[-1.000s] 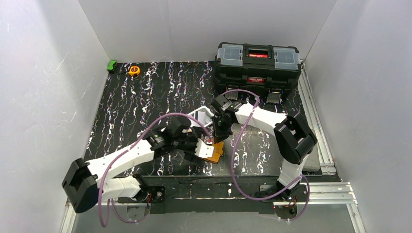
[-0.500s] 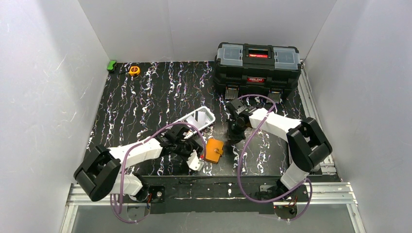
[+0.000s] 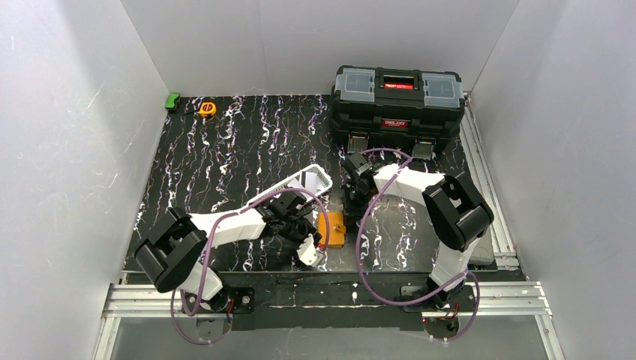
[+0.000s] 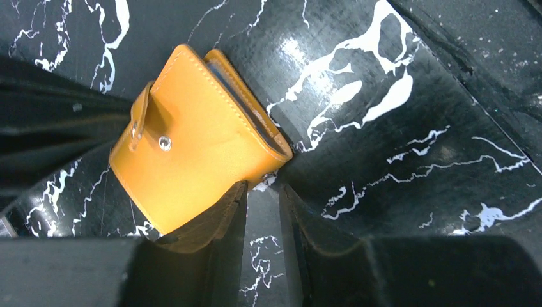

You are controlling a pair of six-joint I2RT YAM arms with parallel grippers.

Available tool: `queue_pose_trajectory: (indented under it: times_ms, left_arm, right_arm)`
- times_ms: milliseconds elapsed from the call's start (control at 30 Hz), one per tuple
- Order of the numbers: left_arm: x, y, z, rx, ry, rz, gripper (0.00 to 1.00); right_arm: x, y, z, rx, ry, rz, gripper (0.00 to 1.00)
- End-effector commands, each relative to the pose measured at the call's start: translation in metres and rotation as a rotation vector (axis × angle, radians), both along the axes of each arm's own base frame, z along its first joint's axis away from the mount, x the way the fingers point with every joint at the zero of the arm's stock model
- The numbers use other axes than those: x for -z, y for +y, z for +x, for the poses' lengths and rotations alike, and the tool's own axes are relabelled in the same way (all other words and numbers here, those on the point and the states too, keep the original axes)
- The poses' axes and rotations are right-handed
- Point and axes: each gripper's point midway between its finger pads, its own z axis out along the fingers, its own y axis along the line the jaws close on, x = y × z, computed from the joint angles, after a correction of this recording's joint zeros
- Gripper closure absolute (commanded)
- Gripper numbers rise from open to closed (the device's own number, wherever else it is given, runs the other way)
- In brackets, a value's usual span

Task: Put the credit cards into the card holder
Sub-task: Close the card holder at the center of the board.

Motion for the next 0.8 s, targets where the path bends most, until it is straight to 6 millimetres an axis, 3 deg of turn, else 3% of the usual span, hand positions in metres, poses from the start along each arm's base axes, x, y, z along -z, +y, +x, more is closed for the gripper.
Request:
queue_pose_trajectory:
  times_ms: [0,167,333,400,467,567,600,633,767]
  left_arm:
    - [-0.010,-0.020,-0.005,0.023,0.038,-0.048,0.76]
    - [-0.012,-0.029,-0.009,0.013,0.052,-0.054,0.76]
    - [-0.016,-0.023,-0.005,-0.065,0.044,-0.046,0.71]
    - [-0.021,-0.020,0.004,-0.136,0.018,-0.055,0.59]
    - [-0.030,-0.018,0.012,-0.214,-0.003,-0.079,0.37]
    - [-0.050,-0.015,0.022,-0.271,-0.054,-0.113,0.25]
    - [-0.060,-0.014,0.023,-0.282,-0.070,-0.132,0.09]
    - [-0.066,-0.012,0.023,-0.282,-0.083,-0.142,0.04]
    - [-0.104,-0.003,0.014,-0.276,-0.086,-0.163,0.02]
  right_arm:
    - [-0.012,0.019,0.022,-0.028,-0.046,0.057,0.99]
    - [-0.015,0.016,0.034,-0.035,-0.070,0.027,0.99]
    - [-0.024,-0.024,0.055,0.020,-0.151,-0.111,0.99]
    - [-0.037,-0.044,0.069,0.068,-0.225,-0.160,0.99]
    - [-0.061,-0.055,0.082,0.113,-0.321,-0.153,0.99]
    - [-0.087,-0.067,0.093,0.237,-0.405,-0.117,0.99]
    - [-0.093,-0.071,0.095,0.275,-0.409,-0.091,0.99]
    - [-0.097,-0.067,0.093,0.281,-0.404,-0.041,0.99]
    - [-0.096,-0.053,0.080,0.216,-0.405,0.112,0.99]
